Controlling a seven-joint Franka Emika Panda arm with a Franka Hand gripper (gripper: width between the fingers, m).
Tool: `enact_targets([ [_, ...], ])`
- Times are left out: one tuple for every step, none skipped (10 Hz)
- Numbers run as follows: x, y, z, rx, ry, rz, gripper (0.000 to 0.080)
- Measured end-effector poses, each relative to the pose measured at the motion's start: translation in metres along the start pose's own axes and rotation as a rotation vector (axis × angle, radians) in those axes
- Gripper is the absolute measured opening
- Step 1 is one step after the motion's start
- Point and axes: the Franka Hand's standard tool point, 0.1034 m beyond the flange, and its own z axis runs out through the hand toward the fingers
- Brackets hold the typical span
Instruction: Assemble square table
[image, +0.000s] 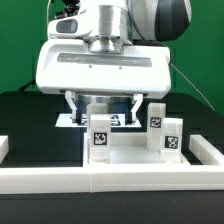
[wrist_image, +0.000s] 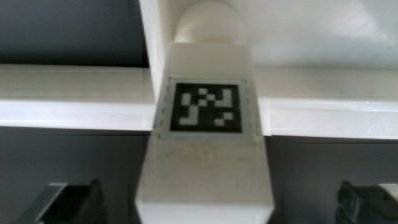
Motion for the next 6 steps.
enact_targets([
  [0.004, 0.004, -0.005, 0.000, 0.001, 0.003, 0.0649],
  [0.005, 0.007, -0.006, 0.004, -0.006, 0.011, 0.0649],
  [0.003, 0.004, -0.005, 0.014, -0.022, 0.016, 0.0649],
  [-0.001, 0.000, -0.003, 0.029, -0.053, 0.028, 0.0649],
  [-0.002, -0.007, -0.001, 0.068, -0.121, 0.047, 0.0649],
  [-0.002, -0.010, 0.001, 0.091, -0.167, 0.055, 0.0649],
])
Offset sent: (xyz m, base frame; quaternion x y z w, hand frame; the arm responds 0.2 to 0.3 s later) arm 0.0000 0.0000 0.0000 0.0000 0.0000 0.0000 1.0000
